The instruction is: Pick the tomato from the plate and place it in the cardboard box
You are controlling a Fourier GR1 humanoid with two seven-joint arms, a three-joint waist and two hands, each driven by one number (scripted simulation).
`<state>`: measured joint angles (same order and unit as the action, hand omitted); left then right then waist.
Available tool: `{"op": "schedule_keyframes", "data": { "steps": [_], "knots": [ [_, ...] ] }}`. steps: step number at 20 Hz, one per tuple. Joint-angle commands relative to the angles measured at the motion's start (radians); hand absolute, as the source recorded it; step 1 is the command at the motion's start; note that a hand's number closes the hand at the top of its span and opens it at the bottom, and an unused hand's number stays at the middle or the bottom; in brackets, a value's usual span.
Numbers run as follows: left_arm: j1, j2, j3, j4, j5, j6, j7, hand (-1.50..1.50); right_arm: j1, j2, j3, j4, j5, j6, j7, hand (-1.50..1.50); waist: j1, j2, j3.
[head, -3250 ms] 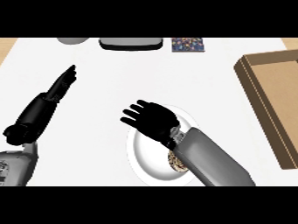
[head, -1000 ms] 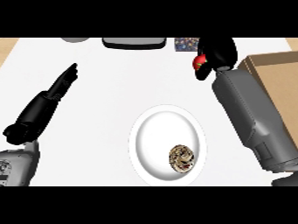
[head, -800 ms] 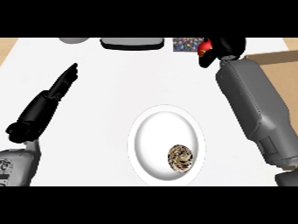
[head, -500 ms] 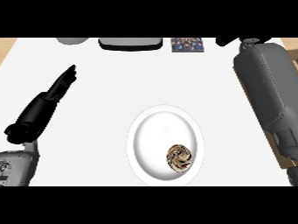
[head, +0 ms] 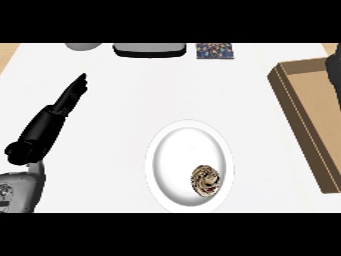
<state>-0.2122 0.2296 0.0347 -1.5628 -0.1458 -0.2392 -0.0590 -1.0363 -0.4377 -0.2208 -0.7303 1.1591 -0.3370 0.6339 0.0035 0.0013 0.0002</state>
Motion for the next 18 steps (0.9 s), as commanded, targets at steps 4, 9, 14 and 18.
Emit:
{"op": "schedule_keyframes", "data": {
  "steps": [4, 9, 14, 18],
  "knots": [
    [0.005, -0.015, -0.003, 0.018, -0.013, 0.008, -0.009, 0.0, 0.075, -0.135, -0.035, 0.089, -0.034, 0.118, -0.098, 1.5, 0.002, 0.001, 0.0],
    [-0.017, -0.011, 0.003, -0.001, -0.01, 0.009, 0.012, 0.0, 0.102, -0.22, -0.112, 0.186, -0.142, 0.36, -0.154, 1.5, -0.009, -0.003, 0.0],
    [0.015, -0.019, -0.022, -0.057, -0.016, -0.005, 0.028, 0.0, 0.17, -0.261, -0.133, 0.238, -0.19, 0.444, -0.277, 1.5, 0.0, -0.003, 0.0],
    [-0.032, -0.006, 0.014, 0.006, 0.001, -0.014, 0.018, 0.0, 0.194, -0.312, -0.16, 0.305, -0.217, 0.527, -0.292, 1.5, 0.001, 0.002, 0.0]
  ]
}}
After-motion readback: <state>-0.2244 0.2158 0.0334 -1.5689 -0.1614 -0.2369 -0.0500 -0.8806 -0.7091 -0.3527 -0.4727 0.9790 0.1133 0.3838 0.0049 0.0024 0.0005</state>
